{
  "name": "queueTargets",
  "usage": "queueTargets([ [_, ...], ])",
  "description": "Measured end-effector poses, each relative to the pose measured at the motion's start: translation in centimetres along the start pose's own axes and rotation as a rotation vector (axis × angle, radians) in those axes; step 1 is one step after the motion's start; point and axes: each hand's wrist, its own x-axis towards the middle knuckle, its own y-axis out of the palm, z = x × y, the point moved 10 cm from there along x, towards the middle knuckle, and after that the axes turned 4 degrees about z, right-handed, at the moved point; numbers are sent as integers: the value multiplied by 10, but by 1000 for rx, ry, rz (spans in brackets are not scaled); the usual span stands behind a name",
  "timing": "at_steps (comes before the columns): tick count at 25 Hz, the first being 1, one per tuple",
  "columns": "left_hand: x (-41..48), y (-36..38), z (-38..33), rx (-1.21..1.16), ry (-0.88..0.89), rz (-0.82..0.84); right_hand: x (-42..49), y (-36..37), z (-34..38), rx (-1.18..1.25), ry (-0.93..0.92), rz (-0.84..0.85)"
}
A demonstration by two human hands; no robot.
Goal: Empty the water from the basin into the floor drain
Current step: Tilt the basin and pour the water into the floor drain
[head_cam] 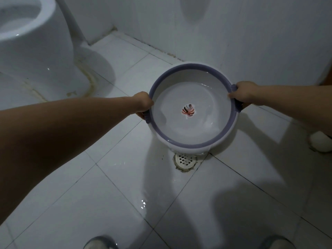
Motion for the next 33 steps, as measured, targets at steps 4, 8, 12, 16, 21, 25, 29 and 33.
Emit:
queueTargets([
  [4,-1,0,1,20,-6,0,1,1,1,-5,1,5],
  [8,-1,-1,1,46,-6,-17,0,-1,4,-32,-9,-13],
  [12,0,0,1,51,-4,-14,-1,-1,4,-27,-17,-16],
  [16,0,-1,0,54,3,-20,-2,-2,4,-34,-25,-16],
  [21,-2,1,0,73,6,-22,-2,0,2,3,-27,-4],
  [25,-1,-2,-3,90,10,-47,-2,-1,1,-3,-31,-17],
  [29,0,-5,-3,99,19,-65,-1,-1,3,20,-31,-5],
  [33,2,-7,-3,95,24,-69,-1,0,4,24,-24,-3],
])
